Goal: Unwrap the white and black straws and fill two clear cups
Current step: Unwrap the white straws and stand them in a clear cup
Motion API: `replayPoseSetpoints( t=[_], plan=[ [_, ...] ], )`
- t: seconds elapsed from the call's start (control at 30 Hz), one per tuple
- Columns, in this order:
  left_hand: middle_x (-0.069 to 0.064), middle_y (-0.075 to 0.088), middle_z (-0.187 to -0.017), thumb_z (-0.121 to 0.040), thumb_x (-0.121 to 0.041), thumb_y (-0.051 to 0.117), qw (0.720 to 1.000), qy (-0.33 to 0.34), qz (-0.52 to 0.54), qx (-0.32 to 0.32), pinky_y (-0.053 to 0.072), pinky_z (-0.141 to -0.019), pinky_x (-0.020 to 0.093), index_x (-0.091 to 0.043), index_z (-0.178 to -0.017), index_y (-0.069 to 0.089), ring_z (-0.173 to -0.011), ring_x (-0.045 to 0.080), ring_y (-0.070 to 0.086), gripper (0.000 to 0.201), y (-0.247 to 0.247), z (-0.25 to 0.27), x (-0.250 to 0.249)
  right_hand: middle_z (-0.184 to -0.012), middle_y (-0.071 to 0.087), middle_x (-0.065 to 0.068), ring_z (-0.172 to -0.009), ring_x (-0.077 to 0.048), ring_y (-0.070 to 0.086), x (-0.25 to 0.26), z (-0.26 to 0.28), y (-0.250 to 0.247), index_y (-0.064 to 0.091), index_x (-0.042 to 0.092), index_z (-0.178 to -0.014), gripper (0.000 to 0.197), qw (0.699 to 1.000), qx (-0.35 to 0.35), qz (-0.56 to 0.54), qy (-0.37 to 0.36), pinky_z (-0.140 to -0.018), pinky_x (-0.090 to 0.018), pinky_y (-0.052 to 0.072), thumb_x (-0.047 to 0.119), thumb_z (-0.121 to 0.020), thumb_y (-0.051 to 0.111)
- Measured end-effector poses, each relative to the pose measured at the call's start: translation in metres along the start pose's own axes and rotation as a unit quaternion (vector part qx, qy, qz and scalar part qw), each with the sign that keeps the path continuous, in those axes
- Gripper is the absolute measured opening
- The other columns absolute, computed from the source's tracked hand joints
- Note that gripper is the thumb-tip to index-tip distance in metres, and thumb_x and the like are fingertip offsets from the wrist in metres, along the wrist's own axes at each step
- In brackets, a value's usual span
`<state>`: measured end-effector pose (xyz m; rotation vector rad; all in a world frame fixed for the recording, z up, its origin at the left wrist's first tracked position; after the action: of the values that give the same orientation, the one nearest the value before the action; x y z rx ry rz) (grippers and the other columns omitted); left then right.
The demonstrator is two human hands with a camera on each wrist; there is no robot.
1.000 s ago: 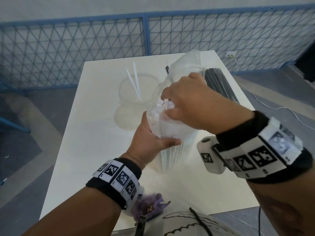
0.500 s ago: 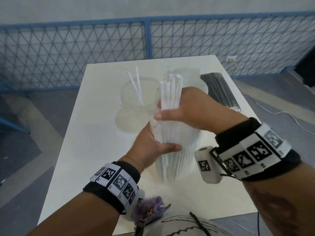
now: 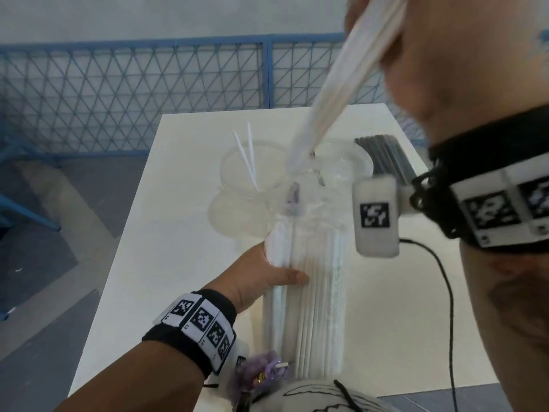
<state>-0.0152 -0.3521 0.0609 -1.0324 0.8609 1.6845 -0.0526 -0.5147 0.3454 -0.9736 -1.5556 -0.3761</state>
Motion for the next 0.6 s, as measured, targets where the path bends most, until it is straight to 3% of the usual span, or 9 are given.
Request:
replayPoseSetpoints(
  t=[0.07, 0.13, 0.2, 0.23, 0.3, 0.37, 0.47, 0.53, 0.6],
  plan=[
    [0.001, 0.079, -0.106, -0.081, 0.006, 0.077, 1.000, -0.007, 0.021, 0.001, 0.057, -0.089, 0.025, -0.013, -0.116, 0.069, -0.103, 0.015, 0.074, 0.042, 0.002, -0.001, 0.006, -0.066, 0.028, 0.005, -0.050, -0.002, 0.031, -0.007, -0.019, 0.005, 0.036, 0.022, -0.071, 0.025, 1.000, -0.013, -0.024, 0.011, -0.053, -0.021, 0.036, 0.016, -0.094, 0.045],
    [0.003, 0.079, -0.109, -0.081, 0.009, 0.076, 0.999, -0.011, 0.047, -0.001, 0.057, -0.090, 0.026, -0.012, -0.119, 0.068, -0.105, 0.017, 0.074, 0.044, 0.004, -0.002, 0.008, -0.066, 0.027, 0.002, -0.043, 0.000, 0.034, -0.011, -0.030, 0.011, 0.034, 0.016, -0.071, 0.030, 0.994, -0.057, -0.088, 0.002, -0.050, -0.016, 0.036, 0.006, -0.098, 0.040],
    [0.008, 0.076, -0.119, -0.078, 0.007, 0.079, 0.998, -0.001, 0.061, -0.002, 0.055, -0.098, 0.034, -0.011, -0.127, 0.064, -0.113, 0.023, 0.071, 0.054, 0.006, -0.006, 0.007, -0.067, 0.042, -0.005, -0.045, 0.002, 0.045, -0.010, -0.028, 0.022, 0.042, 0.009, -0.072, 0.028, 0.987, -0.116, -0.106, -0.019, -0.050, -0.015, 0.041, 0.008, -0.099, 0.044],
    [0.010, 0.074, -0.124, -0.076, 0.005, 0.081, 0.998, 0.003, 0.064, 0.002, 0.054, -0.102, 0.037, -0.011, -0.131, 0.062, -0.117, 0.025, 0.069, 0.060, 0.008, -0.008, 0.006, -0.070, 0.053, -0.007, -0.054, -0.001, 0.054, -0.006, -0.024, 0.030, 0.049, 0.008, -0.077, 0.021, 0.985, -0.137, -0.096, -0.052, -0.056, -0.018, 0.046, 0.012, -0.098, 0.049],
    [0.011, 0.071, -0.128, -0.076, 0.006, 0.081, 0.997, 0.008, 0.069, 0.012, 0.054, -0.102, 0.037, -0.011, -0.134, 0.060, -0.120, 0.024, 0.067, 0.064, 0.013, -0.011, 0.003, -0.078, 0.064, -0.002, -0.067, -0.003, 0.061, -0.017, -0.017, 0.060, 0.055, 0.012, -0.096, 0.008, 0.988, -0.102, -0.096, -0.058, -0.064, -0.017, 0.050, 0.020, -0.096, 0.056],
    [0.008, 0.070, -0.131, -0.081, 0.008, 0.078, 0.997, 0.013, 0.068, 0.017, 0.056, -0.093, 0.024, -0.013, -0.135, 0.060, -0.119, 0.015, 0.067, 0.061, 0.016, -0.011, 0.000, -0.088, 0.066, -0.001, -0.074, -0.004, 0.061, -0.048, -0.018, 0.089, 0.054, 0.012, -0.112, 0.020, 0.995, -0.054, -0.078, 0.001, -0.064, -0.014, 0.048, 0.024, -0.097, 0.057],
    [-0.001, 0.068, -0.136, -0.084, 0.002, 0.077, 0.998, 0.024, 0.051, 0.020, 0.052, -0.087, 0.013, -0.017, -0.139, 0.058, -0.123, 0.007, 0.063, 0.061, 0.018, -0.009, -0.004, -0.100, 0.068, -0.007, -0.079, -0.010, 0.058, -0.084, -0.025, 0.113, 0.054, 0.011, -0.114, 0.024, 0.997, -0.014, -0.030, 0.064, -0.063, -0.021, 0.044, 0.027, -0.096, 0.058],
    [-0.003, 0.068, -0.135, -0.085, -0.003, 0.078, 0.999, 0.024, 0.039, 0.014, 0.051, -0.089, 0.014, -0.020, -0.139, 0.057, -0.124, 0.007, 0.063, 0.060, 0.017, -0.008, -0.004, -0.103, 0.067, -0.008, -0.082, -0.014, 0.059, -0.092, -0.028, 0.124, 0.055, 0.009, -0.116, 0.028, 0.997, 0.004, 0.000, 0.075, -0.065, -0.024, 0.045, 0.028, -0.096, 0.058],
    [-0.004, 0.068, -0.135, -0.086, -0.006, 0.079, 0.999, 0.026, 0.027, 0.010, 0.047, -0.096, 0.018, -0.021, -0.139, 0.057, -0.127, 0.009, 0.061, 0.059, 0.016, -0.007, -0.002, -0.107, 0.065, -0.007, -0.091, -0.018, 0.059, -0.100, -0.029, 0.136, 0.053, 0.008, -0.123, 0.035, 0.995, 0.036, 0.033, 0.090, -0.077, -0.029, 0.048, 0.028, -0.095, 0.060]
  ],
)
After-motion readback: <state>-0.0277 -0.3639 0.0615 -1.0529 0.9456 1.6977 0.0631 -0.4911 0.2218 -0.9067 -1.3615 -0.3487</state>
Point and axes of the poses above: each hand's wrist, its own z-axis away from the middle knuckle, its own y-axis out of the palm, x = y × z, the point moved 9 cm from there along -z, towards the middle knuckle
